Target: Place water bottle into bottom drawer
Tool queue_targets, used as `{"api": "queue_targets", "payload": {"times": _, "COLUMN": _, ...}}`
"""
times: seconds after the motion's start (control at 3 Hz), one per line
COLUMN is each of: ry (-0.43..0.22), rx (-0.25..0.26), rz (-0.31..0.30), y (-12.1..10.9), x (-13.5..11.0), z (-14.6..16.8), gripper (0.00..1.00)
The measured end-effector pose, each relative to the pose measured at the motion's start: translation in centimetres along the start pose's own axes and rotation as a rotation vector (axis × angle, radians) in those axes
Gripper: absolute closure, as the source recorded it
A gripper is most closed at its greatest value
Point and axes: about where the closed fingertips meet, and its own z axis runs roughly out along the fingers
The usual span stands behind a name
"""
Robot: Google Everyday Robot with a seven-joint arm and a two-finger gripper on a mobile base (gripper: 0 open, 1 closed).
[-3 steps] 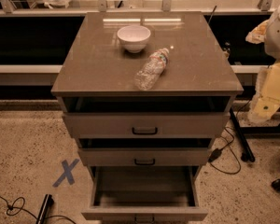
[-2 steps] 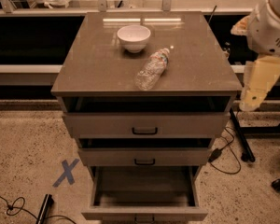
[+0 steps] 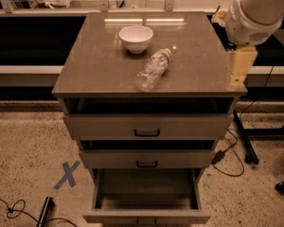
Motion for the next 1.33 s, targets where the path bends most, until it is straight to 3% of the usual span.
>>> {"api": "queue_targets", "payload": {"times": 0.33, "ry": -0.005, "rx": 0.025, "rz": -0.001, "y": -0.6, "x": -0.2, "z": 0.0, "gripper": 0.00}}
{"api": "queue_targets", "payload": {"times": 0.67, "ry": 0.018, "rx": 0.017, "rz": -0.060, "y": -0.8, "x": -0.4, "z": 0.4, "gripper": 0.00}}
{"api": "queue_targets", "payload": {"times": 1.0, "ry": -0.047, "rx": 0.017, "rz": -0.169, "y": -2.5, "x": -2.2, "z": 1.8, "gripper": 0.00}}
{"api": "queue_targets", "payload": {"times": 1.33, "ry": -0.195, "rx": 0.000, "rz": -0.317, "y": -4.7, "x": -4.8, "z": 3.7, "gripper": 0.00}}
